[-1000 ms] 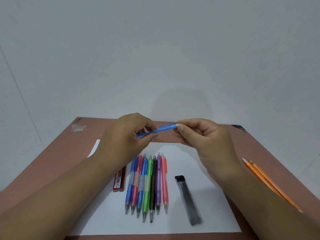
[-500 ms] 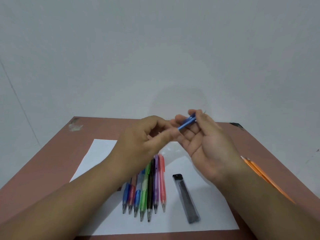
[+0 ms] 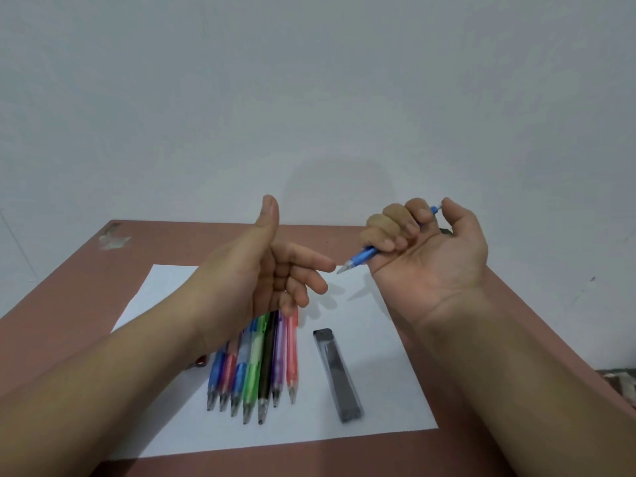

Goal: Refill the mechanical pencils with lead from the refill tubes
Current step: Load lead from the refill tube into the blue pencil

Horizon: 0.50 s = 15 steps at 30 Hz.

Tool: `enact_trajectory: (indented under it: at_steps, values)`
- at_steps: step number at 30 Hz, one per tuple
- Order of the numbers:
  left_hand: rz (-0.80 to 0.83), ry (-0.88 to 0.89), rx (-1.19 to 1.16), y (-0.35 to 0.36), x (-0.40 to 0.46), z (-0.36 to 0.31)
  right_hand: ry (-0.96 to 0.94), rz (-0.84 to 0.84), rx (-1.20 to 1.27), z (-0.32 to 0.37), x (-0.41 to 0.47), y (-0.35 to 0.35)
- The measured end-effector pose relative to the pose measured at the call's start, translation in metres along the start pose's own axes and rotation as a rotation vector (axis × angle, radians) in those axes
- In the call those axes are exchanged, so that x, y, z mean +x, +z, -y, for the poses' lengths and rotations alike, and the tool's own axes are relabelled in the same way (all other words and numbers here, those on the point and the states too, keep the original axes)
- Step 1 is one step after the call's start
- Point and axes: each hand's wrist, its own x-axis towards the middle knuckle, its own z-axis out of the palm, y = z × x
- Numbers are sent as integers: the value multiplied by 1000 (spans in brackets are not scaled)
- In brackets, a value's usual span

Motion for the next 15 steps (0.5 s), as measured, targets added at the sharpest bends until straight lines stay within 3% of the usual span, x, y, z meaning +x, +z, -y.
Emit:
enact_trajectory:
  at_steps: [15]
  values:
    - [193, 19, -34, -5, 2, 6, -16, 6, -1, 1, -1, -2]
